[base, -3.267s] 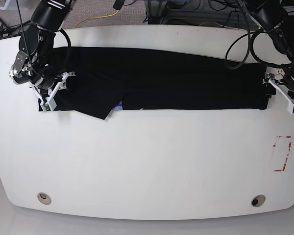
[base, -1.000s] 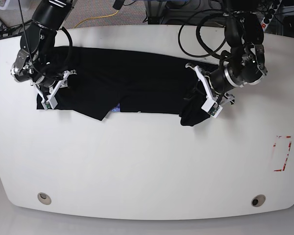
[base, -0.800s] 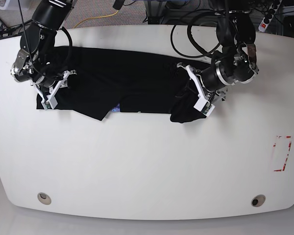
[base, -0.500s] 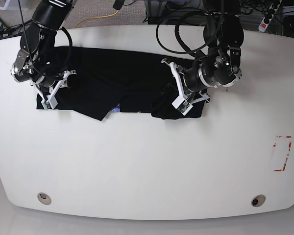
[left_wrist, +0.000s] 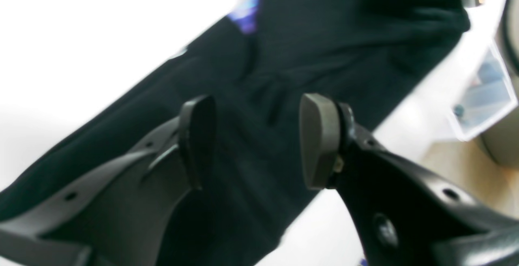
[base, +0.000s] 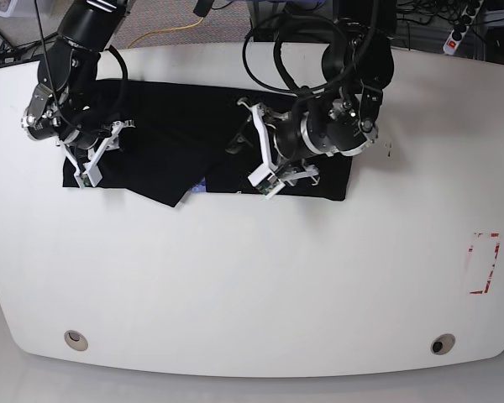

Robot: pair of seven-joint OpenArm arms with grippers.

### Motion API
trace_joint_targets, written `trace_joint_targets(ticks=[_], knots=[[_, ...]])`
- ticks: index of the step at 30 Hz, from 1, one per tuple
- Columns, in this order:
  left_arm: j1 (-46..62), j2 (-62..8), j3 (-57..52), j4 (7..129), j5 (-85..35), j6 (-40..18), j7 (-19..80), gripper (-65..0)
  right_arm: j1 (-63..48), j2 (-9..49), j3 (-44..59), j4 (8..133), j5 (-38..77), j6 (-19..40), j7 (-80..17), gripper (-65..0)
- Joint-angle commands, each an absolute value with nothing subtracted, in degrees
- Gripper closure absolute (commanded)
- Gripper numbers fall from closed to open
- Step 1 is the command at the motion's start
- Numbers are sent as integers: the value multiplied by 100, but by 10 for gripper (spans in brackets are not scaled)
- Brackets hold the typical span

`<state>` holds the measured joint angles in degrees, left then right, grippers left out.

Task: Fold the T-shirt properly
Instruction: 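Drag the grasped band end with the left gripper toward the right gripper, then grasp the band ends with both grippers and pull them inward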

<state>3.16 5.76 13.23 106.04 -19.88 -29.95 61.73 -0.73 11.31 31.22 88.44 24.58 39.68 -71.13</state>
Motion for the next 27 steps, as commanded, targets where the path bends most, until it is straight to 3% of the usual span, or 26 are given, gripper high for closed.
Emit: trace_joint_targets(ticks=[1,11,15,17,20,22,27], knots=[[163,673,1051,10897,-2044,-2949,6044,-312,13,1218,3143,8980,2536,4000,-7064,-239],[215,180,-426,10870,-2044,-2941,6044,-312,92,1209,3486,9807,2545,4000,-7363,-254],[426,-127,-549,10668,-2079,-2967,6044,-312,330,1200,4022,9930,2615,4000,-7758,-358],[479,-268,-558,10475,-2079,-2967,6035,-312,426,1262,4400,9851,2993,4000,-7908,-452],[479,-330,-558,10176,-2070,-2967,6026,-311,479,1393,4787,9525,3389,4000,-8000,-537],[479,-338,-567,9991,-2053,-2967,6018,-311,549,1596,4971,9200,3618,4000,-8000,-564],[488,-347,-567,9666,-2053,-2967,5789,-311,611,2000,5411,7943,4136,4000,-8000,-533]])
